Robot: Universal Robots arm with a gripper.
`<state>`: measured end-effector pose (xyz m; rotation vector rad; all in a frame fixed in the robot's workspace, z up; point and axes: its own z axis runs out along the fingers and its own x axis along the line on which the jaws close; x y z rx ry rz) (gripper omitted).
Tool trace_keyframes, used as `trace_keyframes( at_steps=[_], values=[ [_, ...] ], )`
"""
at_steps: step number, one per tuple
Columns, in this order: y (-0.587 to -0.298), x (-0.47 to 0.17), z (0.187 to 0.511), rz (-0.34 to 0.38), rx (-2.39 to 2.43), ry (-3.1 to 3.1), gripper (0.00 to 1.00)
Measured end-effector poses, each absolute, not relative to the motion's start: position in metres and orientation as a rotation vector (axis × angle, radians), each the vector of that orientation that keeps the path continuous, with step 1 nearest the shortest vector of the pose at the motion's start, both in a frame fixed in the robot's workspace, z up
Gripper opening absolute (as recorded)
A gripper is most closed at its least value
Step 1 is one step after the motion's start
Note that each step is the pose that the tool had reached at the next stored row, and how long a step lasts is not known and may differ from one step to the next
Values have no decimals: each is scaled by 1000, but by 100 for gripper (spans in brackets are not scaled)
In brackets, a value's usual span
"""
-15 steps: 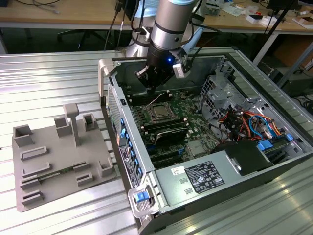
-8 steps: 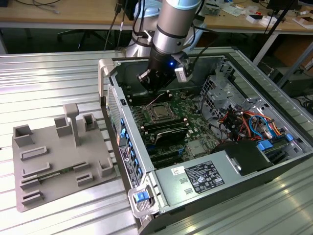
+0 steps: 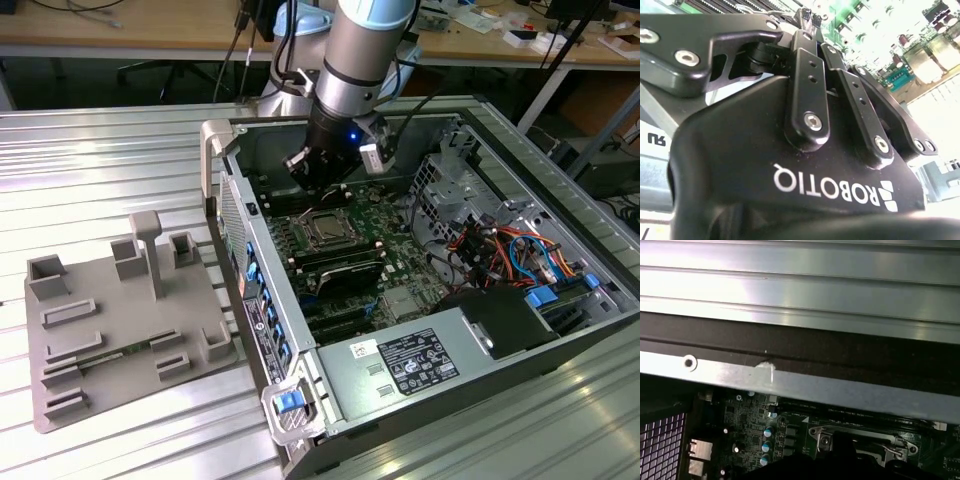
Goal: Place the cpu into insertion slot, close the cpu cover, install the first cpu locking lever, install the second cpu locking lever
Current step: 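Install the first cpu locking lever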
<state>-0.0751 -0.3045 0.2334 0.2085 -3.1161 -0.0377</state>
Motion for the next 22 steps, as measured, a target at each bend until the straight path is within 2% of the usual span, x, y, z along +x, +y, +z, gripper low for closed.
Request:
trace_keyframes(
  at_steps=[22],
  values=[
    [-299,-55,219,-38,208,-3112,11]
  ],
)
